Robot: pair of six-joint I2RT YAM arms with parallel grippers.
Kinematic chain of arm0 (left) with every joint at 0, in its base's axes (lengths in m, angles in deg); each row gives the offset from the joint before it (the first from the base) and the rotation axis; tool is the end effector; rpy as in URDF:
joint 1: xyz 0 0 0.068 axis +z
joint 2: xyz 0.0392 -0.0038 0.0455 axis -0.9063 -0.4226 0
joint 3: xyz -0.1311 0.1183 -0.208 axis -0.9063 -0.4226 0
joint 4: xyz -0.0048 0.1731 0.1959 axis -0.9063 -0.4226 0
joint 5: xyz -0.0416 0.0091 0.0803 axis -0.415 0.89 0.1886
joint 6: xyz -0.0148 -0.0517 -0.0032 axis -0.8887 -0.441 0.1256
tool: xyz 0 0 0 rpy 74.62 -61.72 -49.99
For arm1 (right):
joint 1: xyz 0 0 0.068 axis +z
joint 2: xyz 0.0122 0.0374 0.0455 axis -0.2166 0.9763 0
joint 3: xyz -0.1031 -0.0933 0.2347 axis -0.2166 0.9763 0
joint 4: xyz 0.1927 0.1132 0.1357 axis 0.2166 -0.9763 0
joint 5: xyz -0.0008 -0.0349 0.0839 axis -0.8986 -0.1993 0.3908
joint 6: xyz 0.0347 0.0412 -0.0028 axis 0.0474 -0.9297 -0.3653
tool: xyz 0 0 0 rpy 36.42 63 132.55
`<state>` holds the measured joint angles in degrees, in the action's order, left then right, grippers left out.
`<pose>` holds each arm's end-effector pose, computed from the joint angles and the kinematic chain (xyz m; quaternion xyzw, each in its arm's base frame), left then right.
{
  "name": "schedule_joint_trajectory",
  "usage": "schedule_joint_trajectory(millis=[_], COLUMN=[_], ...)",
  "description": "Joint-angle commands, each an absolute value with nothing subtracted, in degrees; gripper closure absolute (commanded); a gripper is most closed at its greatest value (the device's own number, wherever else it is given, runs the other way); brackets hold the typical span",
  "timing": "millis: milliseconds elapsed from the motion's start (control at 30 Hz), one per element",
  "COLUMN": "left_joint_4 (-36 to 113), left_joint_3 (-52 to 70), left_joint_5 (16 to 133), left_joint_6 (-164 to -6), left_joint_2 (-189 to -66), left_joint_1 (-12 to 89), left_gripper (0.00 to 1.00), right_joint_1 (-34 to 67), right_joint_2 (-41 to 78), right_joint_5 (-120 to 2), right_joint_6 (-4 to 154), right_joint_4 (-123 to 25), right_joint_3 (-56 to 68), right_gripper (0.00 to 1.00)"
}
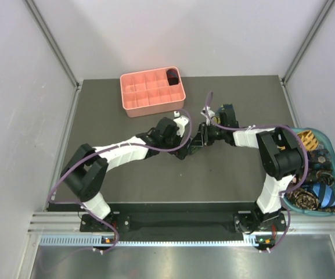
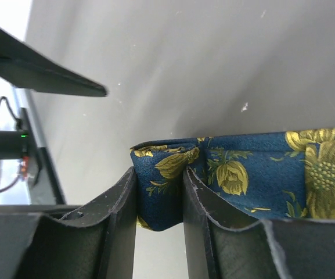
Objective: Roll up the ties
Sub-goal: Roll the tie
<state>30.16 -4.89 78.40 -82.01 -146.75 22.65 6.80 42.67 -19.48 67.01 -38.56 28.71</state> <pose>0.2611 -0.2416 0.2060 0.2807 0.8701 -0.2038 0.3500 0.3298 0.1432 0.1429 -0.1911 0.8338 0.4583 0.2415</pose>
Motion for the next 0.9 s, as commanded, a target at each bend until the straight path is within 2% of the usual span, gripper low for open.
schedule_joint_trajectory(millis=[0,167,533,733,867], left_joint_4=[33.4,32.7,32.4,30.1,28.2], left_joint_3=[-1.0,2.9,10.1,14.3,16.1], left_joint_5=[80.2,80.6,78.2,76.9,76.5], left_joint_6=[-77.9,-76.4,-71.3,-69.6,-68.7], left_joint_2=[-149.3,-153.7,-161.4,-165.8,-168.0], left_joint_1=[22.2,21.8,19.6,18.6,18.2], left_gripper=[0.01,0.01,0.02,0.06,0.14], right_joint_1=[5.7,4.4,2.0,2.0,2.2], right_joint_2=[46.7,47.8,49.6,49.1,48.9], right_joint_5=[-16.3,-17.5,-21.8,-25.7,-27.9], right_joint_6=[64.7,64.3,62.7,62.9,63.6], right_joint_4=[-42.0,-42.2,-42.2,-43.6,-45.0], right_joint_3=[32.0,31.5,30.5,29.8,29.1], right_gripper=[0.77,0.81,0.82,0.82,0.83])
